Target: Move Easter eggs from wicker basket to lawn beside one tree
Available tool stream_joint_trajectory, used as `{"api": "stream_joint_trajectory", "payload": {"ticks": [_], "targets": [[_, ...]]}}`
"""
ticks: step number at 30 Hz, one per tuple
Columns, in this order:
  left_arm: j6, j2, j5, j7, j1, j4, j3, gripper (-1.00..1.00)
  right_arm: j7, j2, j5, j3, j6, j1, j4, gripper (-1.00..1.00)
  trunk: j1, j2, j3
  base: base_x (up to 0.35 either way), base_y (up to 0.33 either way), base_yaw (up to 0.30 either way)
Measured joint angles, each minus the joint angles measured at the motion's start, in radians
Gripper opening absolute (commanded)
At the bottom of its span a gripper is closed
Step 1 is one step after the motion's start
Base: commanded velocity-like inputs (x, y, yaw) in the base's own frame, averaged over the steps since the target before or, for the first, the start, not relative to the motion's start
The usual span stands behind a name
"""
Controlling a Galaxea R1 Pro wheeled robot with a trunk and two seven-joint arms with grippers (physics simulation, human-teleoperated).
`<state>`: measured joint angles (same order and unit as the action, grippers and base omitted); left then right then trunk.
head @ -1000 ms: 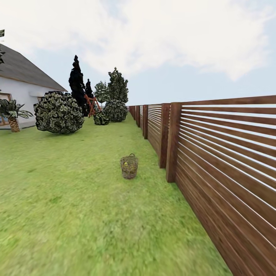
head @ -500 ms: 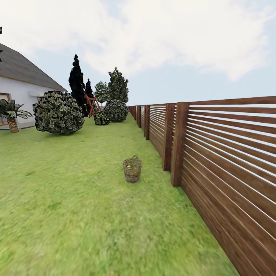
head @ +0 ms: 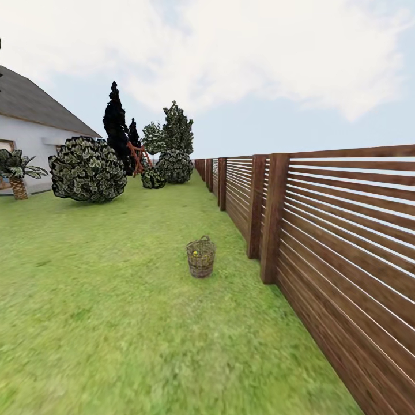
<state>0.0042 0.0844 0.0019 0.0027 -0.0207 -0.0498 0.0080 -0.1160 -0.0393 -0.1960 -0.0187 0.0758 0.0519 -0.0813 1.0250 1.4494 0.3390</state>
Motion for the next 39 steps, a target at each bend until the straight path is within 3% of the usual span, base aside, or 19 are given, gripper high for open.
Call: {"api": "stream_joint_trajectory", "payload": {"ticks": [8, 11, 18, 23, 24, 39], "targets": [[-0.006, 0.029, -0.007, 0.004, -0.034, -0.009, -0.007, 1.00, 0.008, -0.021, -0.006, 0.004, 0.000, 0.023, -0.015, 1.00, 0.000, 0.000, 0.000, 0.000, 0.000, 0.000], [-0.006, 0.021, -0.003, 0.005, -0.051, -0.025, -0.004, 1.00, 0.007, -0.019, -0.009, 0.007, 0.001, 0.040, 0.002, 1.00, 0.000, 0.000, 0.000, 0.082, 0.071, 0.000], [0.001, 0.029, 0.017, 0.003, -0.091, -0.064, 0.001, 1.00, 0.004, -0.024, -0.009, 0.005, 0.002, 0.048, 0.042, 1.00, -0.001, 0.000, 0.000, 0.283, 0.160, 0.019], [0.002, 0.027, 0.019, 0.002, -0.092, -0.092, 0.000, 1.00, 0.006, -0.025, -0.004, 0.002, 0.005, 0.049, 0.067, 1.00, -0.001, 0.000, 0.000, 0.311, 0.135, 0.001], [0.002, 0.026, 0.019, 0.002, -0.091, -0.129, 0.000, 1.00, 0.007, -0.025, -0.004, 0.002, 0.006, 0.049, 0.099, 1.00, -0.001, 0.000, 0.000, 0.314, 0.128, 0.000], [0.002, 0.024, 0.018, 0.003, -0.091, -0.132, -0.001, 1.00, 0.004, -0.028, -0.008, 0.004, 0.006, 0.049, 0.100, 1.00, -0.001, 0.000, 0.000, 0.327, 0.021, 0.000]]}}
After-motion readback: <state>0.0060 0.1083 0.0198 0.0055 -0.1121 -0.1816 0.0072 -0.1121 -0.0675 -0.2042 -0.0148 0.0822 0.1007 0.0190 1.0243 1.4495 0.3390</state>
